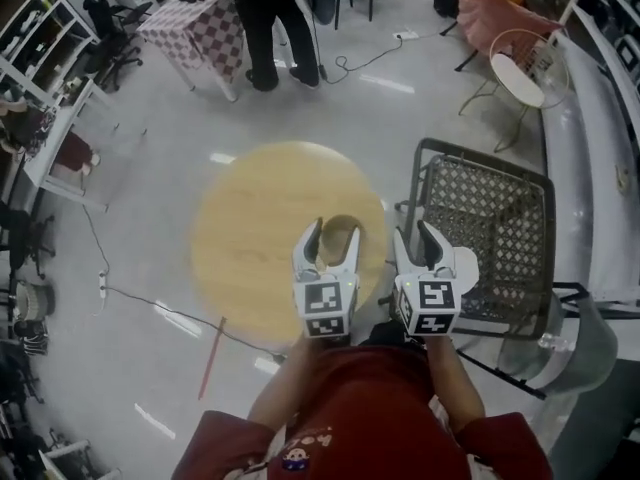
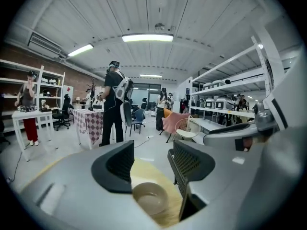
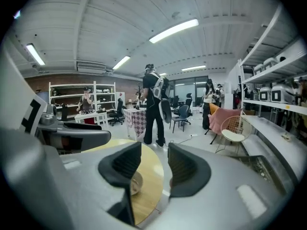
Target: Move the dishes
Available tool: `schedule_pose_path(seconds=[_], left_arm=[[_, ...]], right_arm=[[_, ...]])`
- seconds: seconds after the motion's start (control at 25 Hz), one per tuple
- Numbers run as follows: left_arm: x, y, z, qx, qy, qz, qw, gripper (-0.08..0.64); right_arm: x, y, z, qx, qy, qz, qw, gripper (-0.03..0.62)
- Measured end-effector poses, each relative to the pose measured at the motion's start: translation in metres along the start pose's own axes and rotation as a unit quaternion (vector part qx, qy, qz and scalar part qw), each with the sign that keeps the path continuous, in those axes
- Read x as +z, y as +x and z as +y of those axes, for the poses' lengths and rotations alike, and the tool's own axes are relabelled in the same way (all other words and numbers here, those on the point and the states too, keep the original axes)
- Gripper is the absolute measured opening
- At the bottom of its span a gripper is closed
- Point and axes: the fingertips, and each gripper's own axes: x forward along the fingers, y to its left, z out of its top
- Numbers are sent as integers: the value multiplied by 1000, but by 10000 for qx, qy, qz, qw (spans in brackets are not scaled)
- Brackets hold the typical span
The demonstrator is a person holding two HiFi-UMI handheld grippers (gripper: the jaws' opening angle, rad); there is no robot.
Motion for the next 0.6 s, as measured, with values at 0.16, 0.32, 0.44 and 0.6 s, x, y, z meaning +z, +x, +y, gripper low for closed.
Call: schedule_pose_path(seconds=[0.16,0.32,0.44,0.6], left_arm=[[3,-14,28,226,-14,-151,9996,267],[9,-33,49,276,-30,-254,9993,264],[15,-44,60,307,-61,-391,9987,259],[24,-56,69,431,-49,-724,9964,228]], right_arm=[[4,12,27,213,-92,-45,9997,167],[8,15,55,339,-190,58,9992,167],[5,18,67,405,-269,152,9987,167],[-10,25,72,458,-323,377,9977,167]])
